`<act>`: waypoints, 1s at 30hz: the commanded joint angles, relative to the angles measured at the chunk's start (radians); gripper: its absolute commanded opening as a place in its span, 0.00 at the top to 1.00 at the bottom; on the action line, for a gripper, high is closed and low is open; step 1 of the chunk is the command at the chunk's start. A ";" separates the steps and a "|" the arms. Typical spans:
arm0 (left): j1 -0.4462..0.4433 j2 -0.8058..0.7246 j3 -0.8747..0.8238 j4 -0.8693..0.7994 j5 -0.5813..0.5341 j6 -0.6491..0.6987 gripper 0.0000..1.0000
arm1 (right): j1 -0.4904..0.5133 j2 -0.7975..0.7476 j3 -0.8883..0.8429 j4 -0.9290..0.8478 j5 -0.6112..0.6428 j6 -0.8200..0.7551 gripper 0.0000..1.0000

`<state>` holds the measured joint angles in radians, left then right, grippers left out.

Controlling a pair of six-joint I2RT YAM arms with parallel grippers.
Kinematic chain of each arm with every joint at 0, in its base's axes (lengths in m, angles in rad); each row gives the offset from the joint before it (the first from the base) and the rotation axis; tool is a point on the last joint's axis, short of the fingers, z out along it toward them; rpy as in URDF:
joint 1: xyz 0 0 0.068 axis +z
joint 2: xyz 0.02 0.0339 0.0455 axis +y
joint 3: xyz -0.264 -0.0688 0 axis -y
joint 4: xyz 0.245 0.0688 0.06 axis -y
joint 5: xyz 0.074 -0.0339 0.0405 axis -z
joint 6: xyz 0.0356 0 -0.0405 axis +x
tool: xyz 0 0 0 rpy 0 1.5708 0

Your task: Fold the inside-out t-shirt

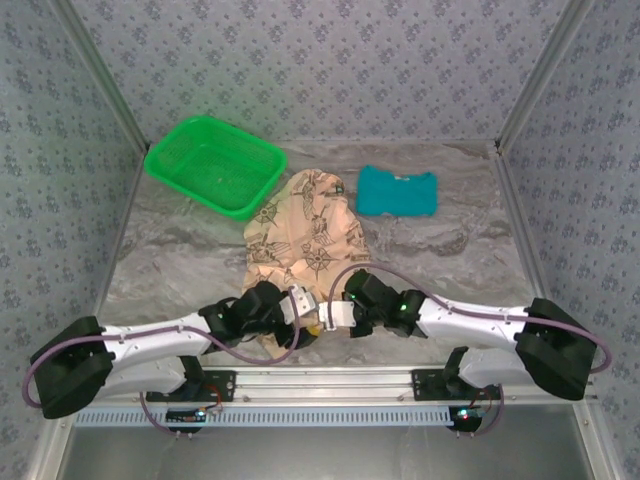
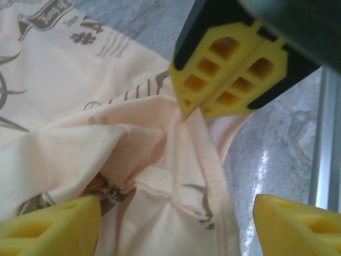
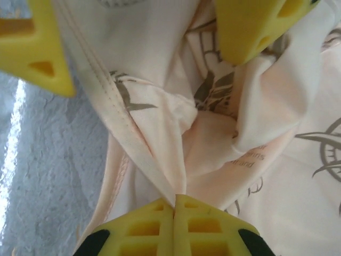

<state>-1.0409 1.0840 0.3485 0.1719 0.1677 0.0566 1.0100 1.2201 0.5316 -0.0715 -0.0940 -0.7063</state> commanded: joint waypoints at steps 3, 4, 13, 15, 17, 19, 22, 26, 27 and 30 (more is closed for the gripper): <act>-0.005 -0.036 0.009 0.027 0.051 0.037 0.24 | -0.025 -0.076 -0.030 0.165 -0.096 0.133 0.96; -0.005 -0.043 0.010 0.022 0.044 0.043 0.23 | -0.032 -0.089 -0.037 0.169 -0.108 0.140 0.95; -0.005 -0.048 0.064 -0.025 -0.041 0.088 0.34 | -0.084 -0.168 -0.058 0.177 -0.167 0.161 0.95; -0.005 -0.060 0.070 -0.031 -0.051 0.070 0.33 | -0.082 -0.162 -0.055 0.165 -0.173 0.159 0.95; -0.003 -0.098 0.062 -0.050 -0.066 0.046 0.25 | -0.069 -0.147 -0.048 0.124 -0.179 0.142 0.94; 0.001 -0.175 0.060 -0.105 -0.108 -0.015 0.15 | -0.039 -0.117 -0.047 0.082 -0.166 0.120 0.90; 0.088 -0.286 0.097 -0.213 -0.168 -0.249 0.02 | -0.011 -0.064 -0.048 0.058 -0.189 0.105 0.81; 0.303 -0.306 0.181 -0.374 -0.076 -0.543 0.03 | -0.027 -0.063 -0.059 0.117 -0.260 0.148 0.64; 0.353 -0.285 0.208 -0.422 -0.046 -0.604 0.04 | -0.049 -0.079 -0.066 0.145 -0.286 0.172 0.62; 0.459 -0.186 0.276 -0.592 -0.025 -0.732 0.10 | -0.121 -0.131 -0.073 0.203 -0.334 0.224 0.59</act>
<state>-0.6415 0.8307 0.5732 -0.1963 0.0898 -0.4458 0.9333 1.1385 0.4637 0.0612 -0.3531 -0.5430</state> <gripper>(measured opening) 0.916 0.410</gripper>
